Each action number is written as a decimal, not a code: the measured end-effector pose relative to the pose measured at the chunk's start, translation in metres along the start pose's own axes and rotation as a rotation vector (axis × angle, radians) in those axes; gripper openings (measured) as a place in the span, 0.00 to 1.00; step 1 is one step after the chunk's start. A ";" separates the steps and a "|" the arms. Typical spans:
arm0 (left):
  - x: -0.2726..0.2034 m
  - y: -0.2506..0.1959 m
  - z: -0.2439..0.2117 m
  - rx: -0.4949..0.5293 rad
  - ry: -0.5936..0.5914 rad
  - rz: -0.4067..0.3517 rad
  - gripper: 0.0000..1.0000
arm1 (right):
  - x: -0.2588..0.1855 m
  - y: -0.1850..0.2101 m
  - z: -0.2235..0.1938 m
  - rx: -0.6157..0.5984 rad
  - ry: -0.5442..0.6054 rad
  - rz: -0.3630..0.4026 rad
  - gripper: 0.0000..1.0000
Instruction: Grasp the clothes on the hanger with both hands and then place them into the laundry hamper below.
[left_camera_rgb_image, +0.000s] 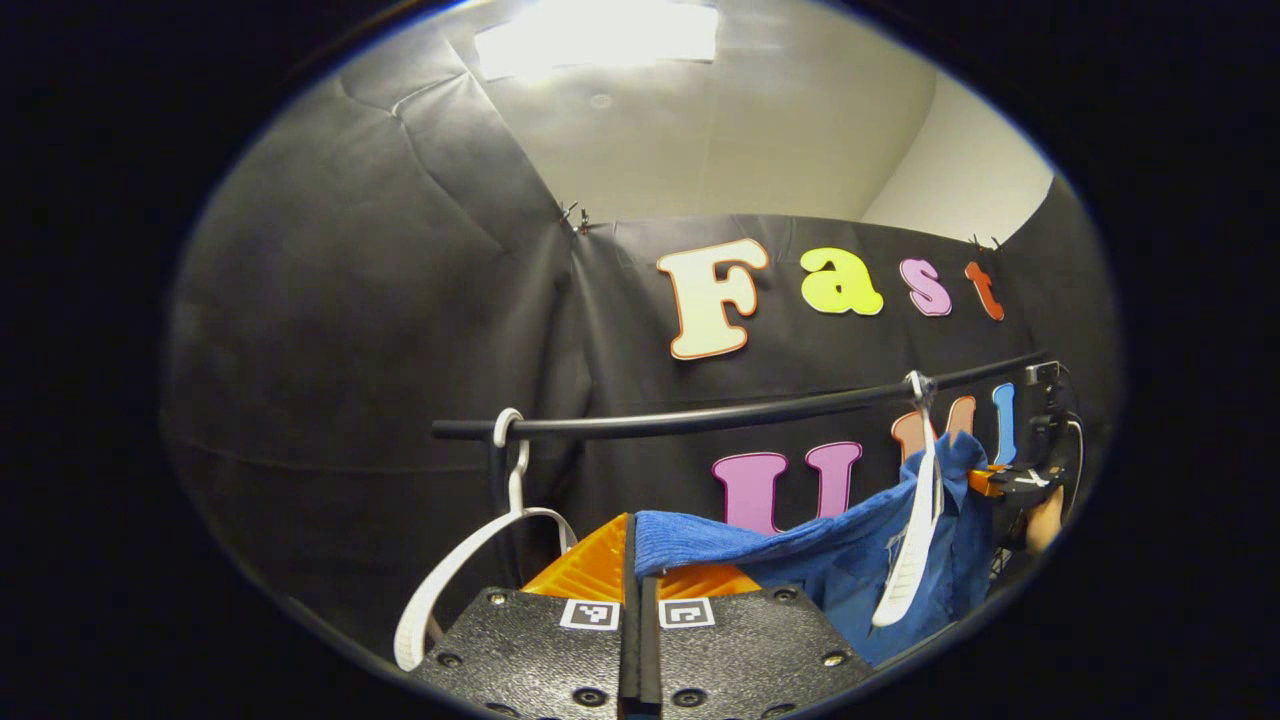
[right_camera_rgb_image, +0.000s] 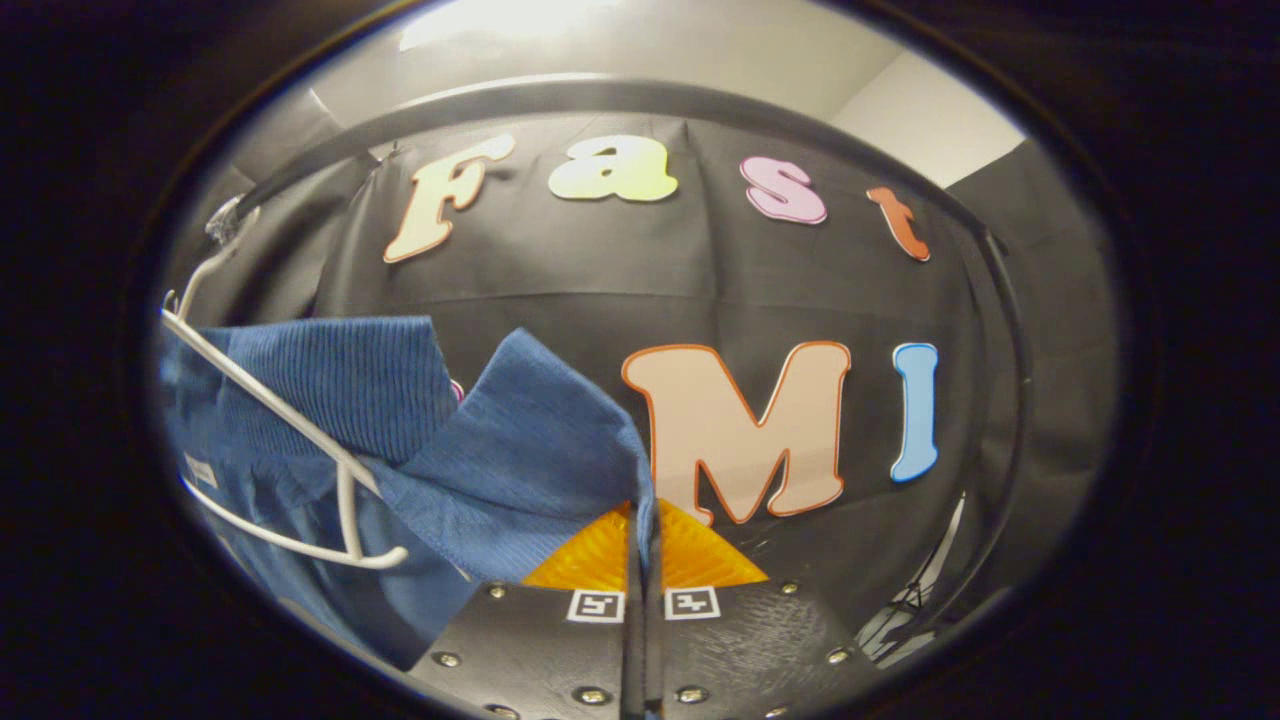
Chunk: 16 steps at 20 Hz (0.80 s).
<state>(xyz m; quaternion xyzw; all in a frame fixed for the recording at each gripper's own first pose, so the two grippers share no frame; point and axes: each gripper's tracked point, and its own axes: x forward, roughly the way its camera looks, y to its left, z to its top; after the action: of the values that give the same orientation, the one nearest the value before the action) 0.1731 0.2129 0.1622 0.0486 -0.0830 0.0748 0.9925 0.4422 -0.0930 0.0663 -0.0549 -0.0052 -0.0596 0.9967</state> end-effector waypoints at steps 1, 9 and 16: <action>0.002 -0.009 -0.012 -0.013 0.025 -0.022 0.00 | 0.004 0.003 -0.012 -0.011 0.020 0.013 0.00; -0.006 -0.033 -0.097 -0.077 0.174 -0.043 0.00 | -0.013 0.019 -0.103 0.015 0.106 0.077 0.01; -0.019 -0.051 -0.124 -0.070 0.212 -0.032 0.00 | -0.082 0.062 -0.113 0.061 0.097 0.161 0.01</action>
<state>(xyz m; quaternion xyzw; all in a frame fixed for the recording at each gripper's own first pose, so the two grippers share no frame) 0.1823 0.1736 0.0329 0.0070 0.0205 0.0606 0.9979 0.3683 -0.0348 -0.0542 -0.0220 0.0455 0.0184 0.9986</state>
